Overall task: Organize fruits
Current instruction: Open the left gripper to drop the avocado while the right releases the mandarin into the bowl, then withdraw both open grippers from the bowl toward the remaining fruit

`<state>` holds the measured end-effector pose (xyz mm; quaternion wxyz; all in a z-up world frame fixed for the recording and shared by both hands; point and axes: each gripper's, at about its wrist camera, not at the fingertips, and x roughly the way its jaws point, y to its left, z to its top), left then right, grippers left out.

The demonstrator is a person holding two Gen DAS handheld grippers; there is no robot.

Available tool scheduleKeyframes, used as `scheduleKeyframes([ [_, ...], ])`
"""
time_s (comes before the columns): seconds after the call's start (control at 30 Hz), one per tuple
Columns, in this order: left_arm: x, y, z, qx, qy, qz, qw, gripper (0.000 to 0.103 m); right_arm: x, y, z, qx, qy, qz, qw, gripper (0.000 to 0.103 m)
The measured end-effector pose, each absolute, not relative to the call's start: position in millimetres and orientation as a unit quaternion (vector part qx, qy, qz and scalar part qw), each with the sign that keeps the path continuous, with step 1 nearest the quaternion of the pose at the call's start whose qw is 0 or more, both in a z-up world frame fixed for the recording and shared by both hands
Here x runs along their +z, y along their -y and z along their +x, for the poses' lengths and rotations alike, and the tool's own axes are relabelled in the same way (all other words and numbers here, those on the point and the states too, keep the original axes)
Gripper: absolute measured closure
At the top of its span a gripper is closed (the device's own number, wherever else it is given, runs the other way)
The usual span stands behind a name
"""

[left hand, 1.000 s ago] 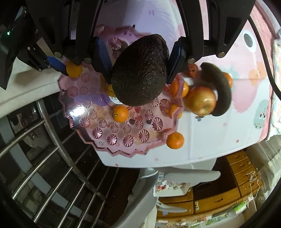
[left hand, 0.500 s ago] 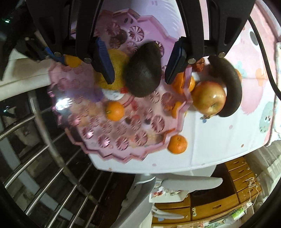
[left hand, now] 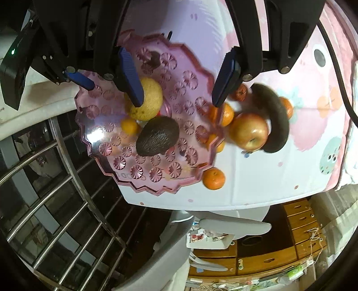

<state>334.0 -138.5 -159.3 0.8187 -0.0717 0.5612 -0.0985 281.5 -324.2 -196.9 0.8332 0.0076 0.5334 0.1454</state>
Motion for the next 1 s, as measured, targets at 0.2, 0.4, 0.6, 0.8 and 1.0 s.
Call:
scheduleKeyframes([
  [0.2, -152, 112, 306, -0.091, -0.558, -0.080, 0.821, 0.041, -192, 311, 272, 0.150, -0.543, 0.037, 0.825, 0.052],
  [0.4, -144, 72, 271, -0.080, -0.556, -0.088, 0.823, 0.041, -189, 293, 257, 0.139, -0.556, 0.062, 0.817, 0.052],
  [0.6, -137, 32, 240, -0.080, -0.553, -0.080, 0.825, 0.041, -187, 272, 238, 0.126, -0.565, 0.098, 0.810, 0.052],
  [0.8, -134, -8, 215, -0.080, -0.556, -0.071, 0.824, 0.041, -191, 244, 218, 0.109, -0.578, 0.143, 0.796, 0.052],
  [1.0, -136, -49, 202, -0.076, -0.568, -0.045, 0.818, 0.040, -199, 215, 203, 0.081, -0.587, 0.189, 0.783, 0.052],
])
